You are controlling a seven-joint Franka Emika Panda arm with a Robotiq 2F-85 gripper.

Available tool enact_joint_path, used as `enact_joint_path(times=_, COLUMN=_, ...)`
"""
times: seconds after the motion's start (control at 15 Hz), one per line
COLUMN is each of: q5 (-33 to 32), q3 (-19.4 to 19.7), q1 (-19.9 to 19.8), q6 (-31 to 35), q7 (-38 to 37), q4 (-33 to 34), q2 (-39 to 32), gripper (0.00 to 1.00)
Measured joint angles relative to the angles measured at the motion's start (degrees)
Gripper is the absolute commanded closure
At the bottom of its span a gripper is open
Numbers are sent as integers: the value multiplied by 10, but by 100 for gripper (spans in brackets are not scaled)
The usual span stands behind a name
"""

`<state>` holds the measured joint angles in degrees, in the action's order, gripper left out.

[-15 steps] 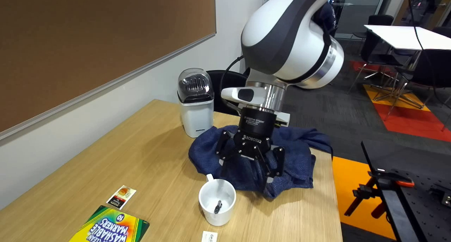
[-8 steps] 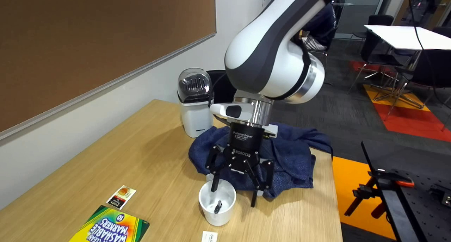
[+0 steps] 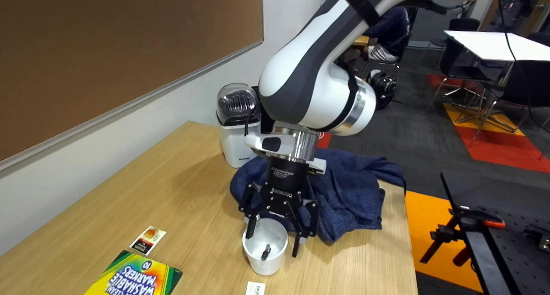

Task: Take the pen out of the mug and put it on the table

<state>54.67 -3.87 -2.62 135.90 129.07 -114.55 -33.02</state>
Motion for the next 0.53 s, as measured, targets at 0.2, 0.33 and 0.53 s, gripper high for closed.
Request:
enact_joint_path(times=0.2, q5=0, q3=-2, q1=-1, q6=-1, q7=0, q4=17, q2=-19, gripper=0)
enact_joint_path(times=0.33, q5=0, q3=-3, q1=-2, q6=-1, q7=0, q4=28, q2=-32, gripper=2)
enact_joint_path(times=0.53, q5=0, q3=-7, q1=-5, q6=-1, q7=0, q4=42, q2=-48, gripper=31)
